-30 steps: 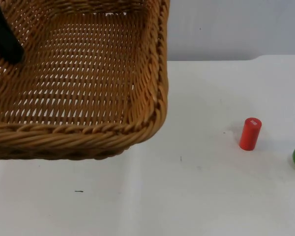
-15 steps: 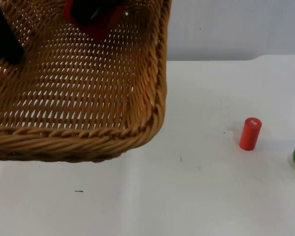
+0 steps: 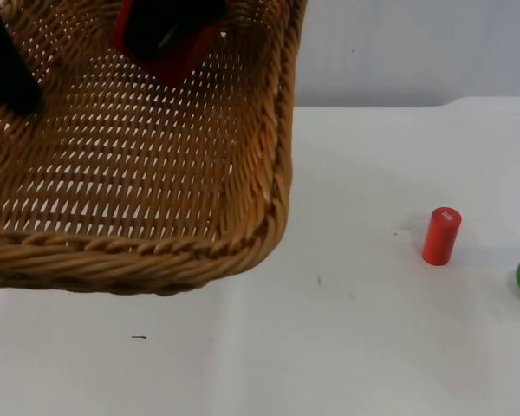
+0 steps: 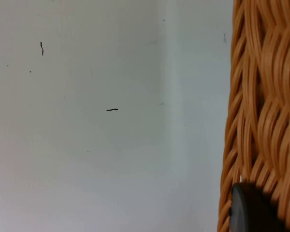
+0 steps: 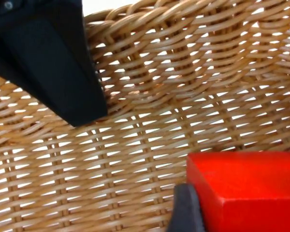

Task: Pick up the basket with the left hand and place the object to the left of the red cylinder into the basket with the right hand.

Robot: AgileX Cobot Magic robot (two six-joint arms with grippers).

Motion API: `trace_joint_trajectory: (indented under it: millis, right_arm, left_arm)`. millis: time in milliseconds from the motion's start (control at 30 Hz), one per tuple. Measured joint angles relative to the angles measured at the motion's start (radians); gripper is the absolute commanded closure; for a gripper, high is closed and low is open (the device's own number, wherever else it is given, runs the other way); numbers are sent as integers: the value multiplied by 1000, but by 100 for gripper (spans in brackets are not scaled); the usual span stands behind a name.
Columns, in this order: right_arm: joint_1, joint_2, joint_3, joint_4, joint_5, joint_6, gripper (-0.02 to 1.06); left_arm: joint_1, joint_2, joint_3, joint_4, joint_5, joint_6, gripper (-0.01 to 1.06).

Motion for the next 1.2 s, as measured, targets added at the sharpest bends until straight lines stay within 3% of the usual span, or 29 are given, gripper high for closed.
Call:
trace_joint_trajectory:
  millis: [33,100,167,800,1067,1200]
  right_arm:
    - [0,0,0,0,0,7,30]
    - [0,0,0,0,0,14,18]
    - [0,0,0,0,-9,15,13]
    - [0,-91,0,-2,-8,30,13]
    - [0,-177,34,-82,7,133,13]
    - [0,-260,112,-130,-15,176,13]
  left_arm:
    - [0,0,0,0,0,2,105]
    - [0,0,0,0,0,5,105]
    - [0,0,0,0,0,7,105]
    - [0,0,1,0,1,7,105]
    - [0,0,1,0,1,7,105]
    - [0,0,1,0,1,8,105]
